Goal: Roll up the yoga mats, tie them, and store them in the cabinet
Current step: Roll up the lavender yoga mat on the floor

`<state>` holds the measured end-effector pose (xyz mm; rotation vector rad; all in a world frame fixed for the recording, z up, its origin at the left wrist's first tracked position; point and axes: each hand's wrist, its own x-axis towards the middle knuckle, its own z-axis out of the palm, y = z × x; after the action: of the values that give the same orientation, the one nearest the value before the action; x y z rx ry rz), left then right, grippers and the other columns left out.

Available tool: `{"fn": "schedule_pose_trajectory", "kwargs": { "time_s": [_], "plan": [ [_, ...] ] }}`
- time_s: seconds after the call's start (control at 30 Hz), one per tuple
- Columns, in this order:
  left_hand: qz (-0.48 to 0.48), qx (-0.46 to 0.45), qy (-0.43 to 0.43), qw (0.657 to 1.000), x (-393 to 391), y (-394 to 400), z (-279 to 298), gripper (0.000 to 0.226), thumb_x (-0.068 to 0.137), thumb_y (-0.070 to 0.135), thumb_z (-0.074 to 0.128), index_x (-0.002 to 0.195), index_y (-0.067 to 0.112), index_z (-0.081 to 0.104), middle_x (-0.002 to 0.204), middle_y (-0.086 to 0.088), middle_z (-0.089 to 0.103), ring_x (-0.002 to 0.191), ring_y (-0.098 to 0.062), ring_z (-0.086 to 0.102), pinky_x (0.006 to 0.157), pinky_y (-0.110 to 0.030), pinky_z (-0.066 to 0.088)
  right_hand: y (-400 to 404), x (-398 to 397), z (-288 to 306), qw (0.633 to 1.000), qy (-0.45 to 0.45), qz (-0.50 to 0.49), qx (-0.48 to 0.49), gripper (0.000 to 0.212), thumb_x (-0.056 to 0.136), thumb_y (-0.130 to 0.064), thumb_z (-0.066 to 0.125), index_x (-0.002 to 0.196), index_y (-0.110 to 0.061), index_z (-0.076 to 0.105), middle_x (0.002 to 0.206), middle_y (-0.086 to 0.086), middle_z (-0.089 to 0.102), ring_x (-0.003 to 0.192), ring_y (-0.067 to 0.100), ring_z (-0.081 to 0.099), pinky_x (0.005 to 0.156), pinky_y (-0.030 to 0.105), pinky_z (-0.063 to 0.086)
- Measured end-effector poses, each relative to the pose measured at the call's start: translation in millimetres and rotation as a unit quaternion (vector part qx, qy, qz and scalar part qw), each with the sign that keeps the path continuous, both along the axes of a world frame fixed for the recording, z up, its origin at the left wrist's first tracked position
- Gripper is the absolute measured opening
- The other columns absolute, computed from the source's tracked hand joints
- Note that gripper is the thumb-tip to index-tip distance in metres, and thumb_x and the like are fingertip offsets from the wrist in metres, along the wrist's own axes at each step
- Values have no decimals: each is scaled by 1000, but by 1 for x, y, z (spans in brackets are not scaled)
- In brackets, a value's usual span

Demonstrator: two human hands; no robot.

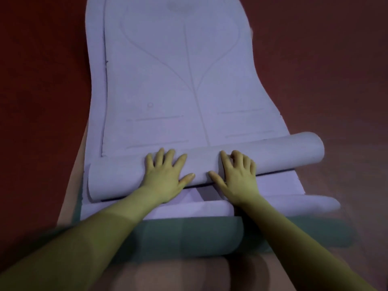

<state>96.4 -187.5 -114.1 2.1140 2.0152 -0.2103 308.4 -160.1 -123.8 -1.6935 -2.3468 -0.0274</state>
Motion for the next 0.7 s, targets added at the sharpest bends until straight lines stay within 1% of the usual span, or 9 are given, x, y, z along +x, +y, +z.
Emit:
{"fn": "schedule_pose_trajectory", "kwargs": {
  "time_s": [0.07,0.13,0.2,0.23,0.33,0.43,0.5,0.6,0.7],
  "plan": [
    [18,9,-28,999,6,-2,3,80,78,71,-1,143,35,27,160,-3,2,145,-31,3,112,-55,4,-3,5,-4,1000,9,8,7,62,86,-61,38,113,-9,58,133,24,49,122,42,46,101,45,21],
    [7,31,-31,999,12,-13,1,73,82,67,3,137,32,36,154,-2,25,140,-28,23,110,-53,13,-12,10,-8,1000,19,8,-10,63,88,-62,36,113,-7,55,143,23,43,136,40,35,110,49,12],
    [0,82,-30,996,16,-31,-2,68,85,62,11,130,26,48,129,-1,55,116,-30,49,98,-49,29,-29,17,-10,1000,27,5,-14,68,88,-62,35,116,-3,55,140,20,48,134,37,39,111,52,16],
    [-2,118,-25,993,18,-41,-2,64,87,58,18,126,22,54,115,-3,61,101,-32,55,89,-47,34,-39,19,-9,999,32,3,-6,69,88,-62,36,119,-3,54,138,19,51,132,35,41,110,52,18],
    [4,199,15,980,26,-72,-2,57,88,51,33,119,13,63,100,-7,61,82,-32,53,73,-41,30,-68,27,-9,999,43,-12,6,73,89,-63,33,134,-8,48,134,15,51,126,30,40,105,49,24],
    [-16,229,10,973,32,-92,-4,52,87,46,38,114,10,64,113,-14,61,97,-35,52,81,-43,32,-86,32,-9,998,52,-31,3,71,88,-60,38,135,-8,50,124,17,51,111,33,44,94,44,28],
    [-30,224,3,974,34,-101,-10,48,88,42,39,113,9,64,122,-15,61,110,-36,56,93,-48,33,-93,34,-11,999,48,-23,-1,65,89,-57,40,128,-7,54,129,22,51,118,37,45,101,45,24],
    [-41,201,22,978,37,-114,-16,52,88,42,37,118,10,66,118,-8,66,107,-28,63,95,-49,42,-101,41,-13,999,36,-5,-17,57,89,-54,40,120,-9,57,140,19,48,133,36,40,110,44,14],
    [-57,223,18,973,38,-122,-21,51,88,39,37,117,9,67,112,-7,69,102,-27,65,96,-45,38,-102,62,-6,999,36,20,-18,48,90,-46,41,116,-12,63,124,7,63,119,27,57,99,38,26]
  ]
}}
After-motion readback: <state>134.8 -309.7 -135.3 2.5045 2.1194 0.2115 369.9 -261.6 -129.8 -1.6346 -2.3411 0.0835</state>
